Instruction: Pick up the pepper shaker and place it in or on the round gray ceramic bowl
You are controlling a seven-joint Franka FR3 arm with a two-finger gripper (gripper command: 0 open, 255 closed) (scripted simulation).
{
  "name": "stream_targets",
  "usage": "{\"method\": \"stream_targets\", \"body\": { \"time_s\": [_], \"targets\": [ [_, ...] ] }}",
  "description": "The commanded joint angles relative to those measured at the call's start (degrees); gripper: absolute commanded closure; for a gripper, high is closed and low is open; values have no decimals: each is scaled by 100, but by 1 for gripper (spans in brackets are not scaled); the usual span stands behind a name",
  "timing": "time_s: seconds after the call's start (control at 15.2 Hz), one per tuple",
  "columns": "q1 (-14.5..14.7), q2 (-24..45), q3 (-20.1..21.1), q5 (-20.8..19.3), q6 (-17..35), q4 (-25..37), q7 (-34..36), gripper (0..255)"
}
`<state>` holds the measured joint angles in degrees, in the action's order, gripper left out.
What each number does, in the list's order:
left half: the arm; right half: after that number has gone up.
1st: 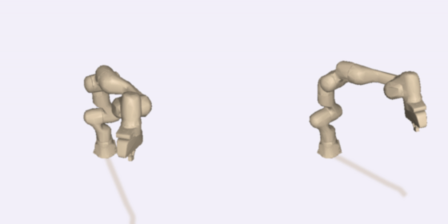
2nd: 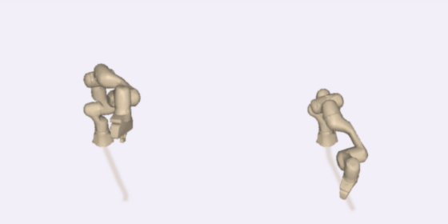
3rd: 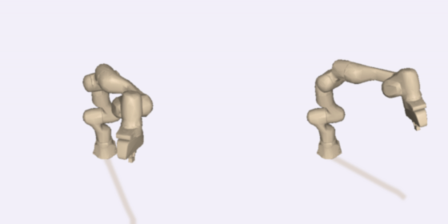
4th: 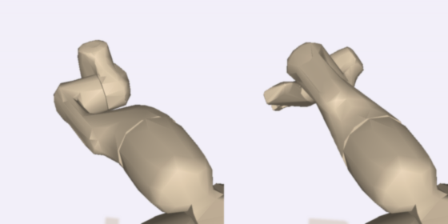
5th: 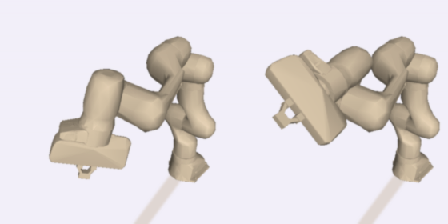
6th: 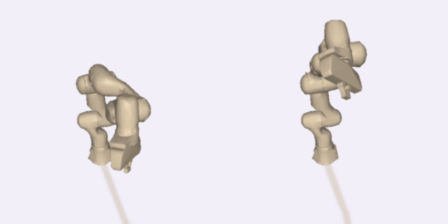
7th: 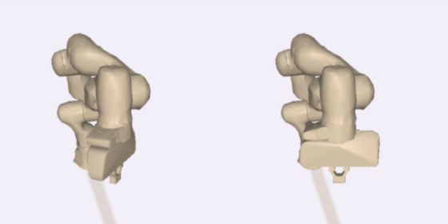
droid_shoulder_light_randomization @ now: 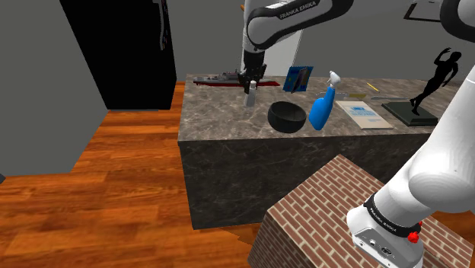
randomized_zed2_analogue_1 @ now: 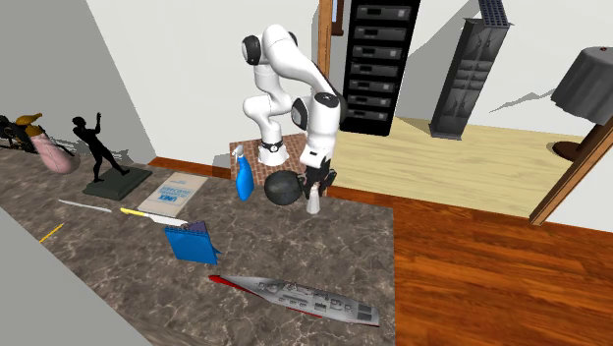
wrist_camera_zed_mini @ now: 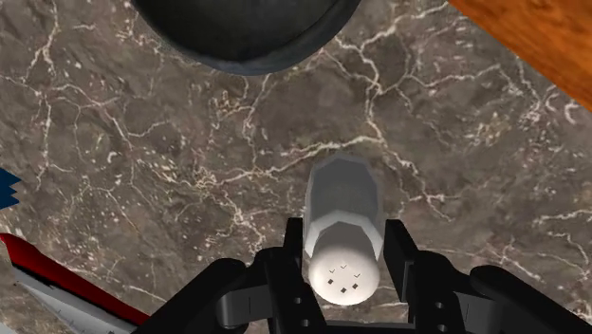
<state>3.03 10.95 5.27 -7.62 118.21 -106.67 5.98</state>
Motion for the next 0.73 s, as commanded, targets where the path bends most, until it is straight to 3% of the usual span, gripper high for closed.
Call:
{"method": "stream_targets", "body": {
  "time_s": [0.0,0.66],
  "targets": [
    [1,-38,3,13,-149,111,-19,255],
    [5,-211,15,67,-866,660,-106,255]
  ]
}}
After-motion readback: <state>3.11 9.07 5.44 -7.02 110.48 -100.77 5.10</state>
